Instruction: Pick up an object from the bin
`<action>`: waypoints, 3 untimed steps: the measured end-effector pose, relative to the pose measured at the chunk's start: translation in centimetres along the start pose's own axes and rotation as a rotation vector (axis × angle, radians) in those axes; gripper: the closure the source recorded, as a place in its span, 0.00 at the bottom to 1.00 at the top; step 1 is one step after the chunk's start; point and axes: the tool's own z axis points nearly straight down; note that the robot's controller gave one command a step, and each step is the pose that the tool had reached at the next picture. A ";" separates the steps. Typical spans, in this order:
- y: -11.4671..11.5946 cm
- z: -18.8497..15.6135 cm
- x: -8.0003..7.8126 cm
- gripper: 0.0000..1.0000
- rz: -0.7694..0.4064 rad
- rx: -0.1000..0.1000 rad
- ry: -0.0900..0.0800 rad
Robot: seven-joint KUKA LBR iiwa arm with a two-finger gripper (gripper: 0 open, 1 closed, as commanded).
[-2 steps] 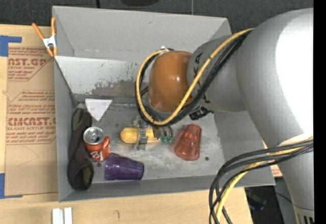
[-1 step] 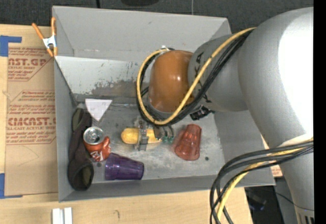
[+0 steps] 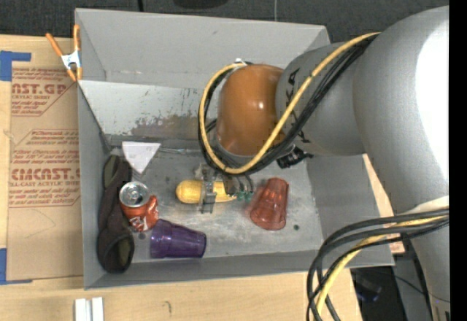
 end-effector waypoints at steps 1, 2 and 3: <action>0.0 -2.1 -0.2 1.00 0.000 -0.001 -0.009; 0.0 -3.6 -0.3 1.00 0.000 -0.001 -0.012; 0.1 -4.8 -0.3 1.00 -0.001 -0.001 -0.013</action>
Offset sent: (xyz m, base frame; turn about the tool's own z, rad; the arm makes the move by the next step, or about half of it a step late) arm 0.0000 0.0001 0.0152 0.0000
